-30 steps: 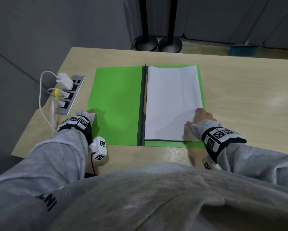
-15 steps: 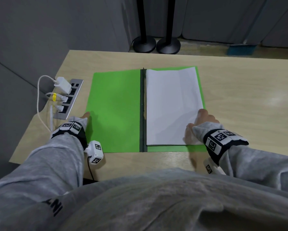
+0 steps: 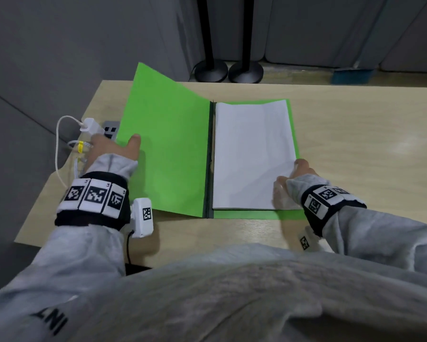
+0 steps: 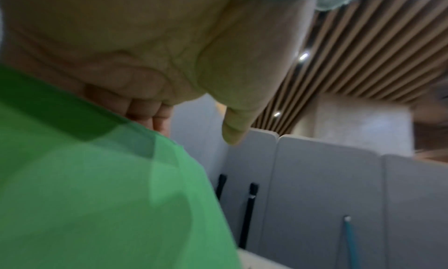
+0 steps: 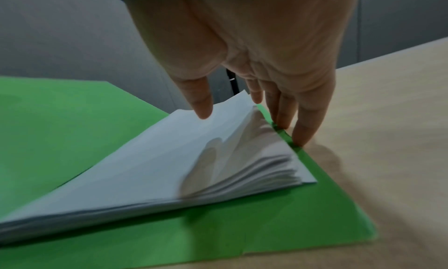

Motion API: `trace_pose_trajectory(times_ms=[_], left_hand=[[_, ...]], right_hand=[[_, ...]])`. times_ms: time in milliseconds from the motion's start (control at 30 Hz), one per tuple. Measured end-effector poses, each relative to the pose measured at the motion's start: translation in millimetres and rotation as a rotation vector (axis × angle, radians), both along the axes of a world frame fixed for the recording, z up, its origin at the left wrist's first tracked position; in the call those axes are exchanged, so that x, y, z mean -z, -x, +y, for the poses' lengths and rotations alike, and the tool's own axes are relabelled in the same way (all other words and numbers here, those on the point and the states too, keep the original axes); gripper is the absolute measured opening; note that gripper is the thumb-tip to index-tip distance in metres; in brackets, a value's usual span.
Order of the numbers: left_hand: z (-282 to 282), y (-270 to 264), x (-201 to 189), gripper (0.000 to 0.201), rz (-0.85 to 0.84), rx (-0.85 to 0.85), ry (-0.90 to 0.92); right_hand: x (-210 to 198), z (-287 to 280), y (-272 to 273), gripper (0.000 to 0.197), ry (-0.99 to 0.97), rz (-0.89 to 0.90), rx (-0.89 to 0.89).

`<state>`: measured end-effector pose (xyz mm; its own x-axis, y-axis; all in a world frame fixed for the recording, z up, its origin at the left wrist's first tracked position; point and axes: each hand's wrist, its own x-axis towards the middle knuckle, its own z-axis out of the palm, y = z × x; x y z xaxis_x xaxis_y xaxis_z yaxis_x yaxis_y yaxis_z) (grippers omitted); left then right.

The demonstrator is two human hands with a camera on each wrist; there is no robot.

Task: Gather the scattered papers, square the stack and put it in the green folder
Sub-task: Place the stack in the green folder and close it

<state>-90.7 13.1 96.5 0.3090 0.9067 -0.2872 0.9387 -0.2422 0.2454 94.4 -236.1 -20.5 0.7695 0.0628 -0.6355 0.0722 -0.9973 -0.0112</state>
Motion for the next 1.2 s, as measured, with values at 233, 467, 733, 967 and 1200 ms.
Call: trace_pose_trajectory(times_ms=[233, 467, 733, 967, 1200], left_hand=[[-70.2, -27.5, -46.5, 0.038, -0.464, 0.365, 0.228], [-100.8, -55.6, -4.0, 0.042, -0.257, 0.692, 0.403], [-96.1, -71.3, 67.4, 0.047, 0.16, 0.788, 0.268], [-112.8, -71.5, 134.3, 0.085, 0.39, 0.967, 0.18], [-83.5, -66.7, 152.3, 0.092, 0.426, 1.023, 0.201]], right_hand=[[3.4, -22.0, -4.1, 0.054, -0.224, 0.027, 0.152], [4.8, -53.7, -13.5, 0.048, -0.416, 0.015, 0.279], [-0.9, -72.9, -19.4, 0.047, -0.446, -0.18, 0.203], [28.2, -56.7, 10.6, 0.1, -0.133, -0.058, -0.545], [41.0, -33.8, 22.5, 0.103, -0.064, 0.012, -0.602]])
